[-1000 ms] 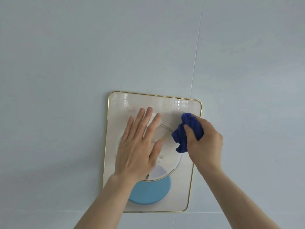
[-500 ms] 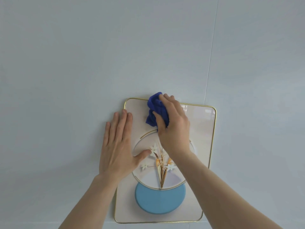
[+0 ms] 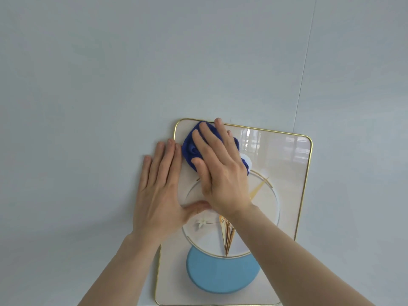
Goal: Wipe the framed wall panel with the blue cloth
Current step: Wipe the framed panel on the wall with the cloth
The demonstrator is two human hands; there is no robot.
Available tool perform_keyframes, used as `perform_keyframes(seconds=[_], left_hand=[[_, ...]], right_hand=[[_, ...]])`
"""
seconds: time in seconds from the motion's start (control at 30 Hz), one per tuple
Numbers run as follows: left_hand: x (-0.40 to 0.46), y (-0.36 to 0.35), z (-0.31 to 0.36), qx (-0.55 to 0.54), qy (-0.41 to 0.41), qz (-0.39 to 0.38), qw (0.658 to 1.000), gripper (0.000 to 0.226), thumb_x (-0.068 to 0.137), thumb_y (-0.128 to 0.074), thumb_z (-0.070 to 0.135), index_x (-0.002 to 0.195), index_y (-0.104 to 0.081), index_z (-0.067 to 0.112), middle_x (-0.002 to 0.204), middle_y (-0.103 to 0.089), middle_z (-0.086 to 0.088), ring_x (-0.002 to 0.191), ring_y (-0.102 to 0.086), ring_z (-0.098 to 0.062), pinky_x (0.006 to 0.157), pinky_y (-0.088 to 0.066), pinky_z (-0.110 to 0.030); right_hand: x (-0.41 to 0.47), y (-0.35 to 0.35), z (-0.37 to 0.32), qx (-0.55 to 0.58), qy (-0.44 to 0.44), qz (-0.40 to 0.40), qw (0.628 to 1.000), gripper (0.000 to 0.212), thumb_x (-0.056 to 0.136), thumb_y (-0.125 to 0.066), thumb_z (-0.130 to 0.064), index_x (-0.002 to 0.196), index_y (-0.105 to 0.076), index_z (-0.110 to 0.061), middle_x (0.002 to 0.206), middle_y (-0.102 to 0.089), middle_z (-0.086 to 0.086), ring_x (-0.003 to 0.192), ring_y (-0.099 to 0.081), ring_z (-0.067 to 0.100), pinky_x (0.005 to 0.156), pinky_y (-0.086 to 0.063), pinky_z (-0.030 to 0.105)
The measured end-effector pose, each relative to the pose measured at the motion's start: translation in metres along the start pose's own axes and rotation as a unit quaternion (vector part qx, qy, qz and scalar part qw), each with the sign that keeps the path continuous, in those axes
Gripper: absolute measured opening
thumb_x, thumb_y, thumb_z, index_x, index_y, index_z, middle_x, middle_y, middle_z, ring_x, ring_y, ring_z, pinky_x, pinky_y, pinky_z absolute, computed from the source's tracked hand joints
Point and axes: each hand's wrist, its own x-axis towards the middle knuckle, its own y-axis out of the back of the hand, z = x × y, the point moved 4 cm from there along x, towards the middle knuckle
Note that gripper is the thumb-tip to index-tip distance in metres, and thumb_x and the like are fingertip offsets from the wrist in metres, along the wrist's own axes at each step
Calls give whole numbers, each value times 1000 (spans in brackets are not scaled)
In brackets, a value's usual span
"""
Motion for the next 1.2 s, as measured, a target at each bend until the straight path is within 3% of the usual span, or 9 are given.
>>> perform_keyframes(seconds=[0.2, 0.4, 0.57, 0.73, 1.0, 1.2], left_hand=[[0, 2, 0, 16, -7, 2, 1000, 134, 69, -45, 98, 165, -6, 12, 174, -14, -6, 162, -6, -20, 132, -6, -44], [0, 3, -1, 22, -11, 2, 1000, 134, 69, -48, 96, 165, -4, 14, 174, -9, -2, 162, -4, -19, 132, -3, -43], [0, 4, -1, 14, -12, -5, 1000, 130, 72, -45, 96, 164, -2, 16, 174, -13, -7, 162, -3, -19, 132, -3, -44], [0, 5, -1, 14, -13, -12, 1000, 131, 71, -44, 97, 164, 0, 17, 174, -9, -5, 163, -2, -19, 132, 1, -41], [1, 6, -1, 6, -4, -12, 1000, 132, 69, -43, 98, 165, -5, 15, 175, -9, -3, 162, 2, -15, 131, 3, -37], [-1, 6, -1, 3, 6, -10, 1000, 133, 69, -45, 97, 165, -8, 14, 174, -13, -5, 162, 1, -15, 132, 0, -40]], right_hand=[[-4, -4, 5, -53, 74, 11, 996, 33, 105, -66, -24, 134, -70, -10, 147, -64, 12, 151, -43, 39, 117, -44, 54], [-5, 2, 10, -87, 166, -35, 982, 24, 107, -63, -21, 121, -77, -7, 136, -71, 13, 144, -52, 42, 118, -43, 58], [-1, 14, 16, -108, 258, -90, 956, 26, 108, -62, -22, 127, -74, -9, 140, -70, 11, 146, -50, 40, 116, -47, 55], [3, 17, 22, -118, 291, -121, 942, 26, 109, -61, -22, 127, -74, -10, 144, -67, 12, 148, -47, 40, 117, -47, 55], [-13, 18, 19, -117, 178, -20, 977, 18, 105, -65, -13, 116, -79, -8, 132, -74, 13, 141, -54, 43, 111, -51, 57], [-28, 8, 15, -88, 48, 33, 994, 19, 105, -64, -12, 119, -77, -8, 139, -70, 14, 145, -49, 44, 111, -49, 58]])
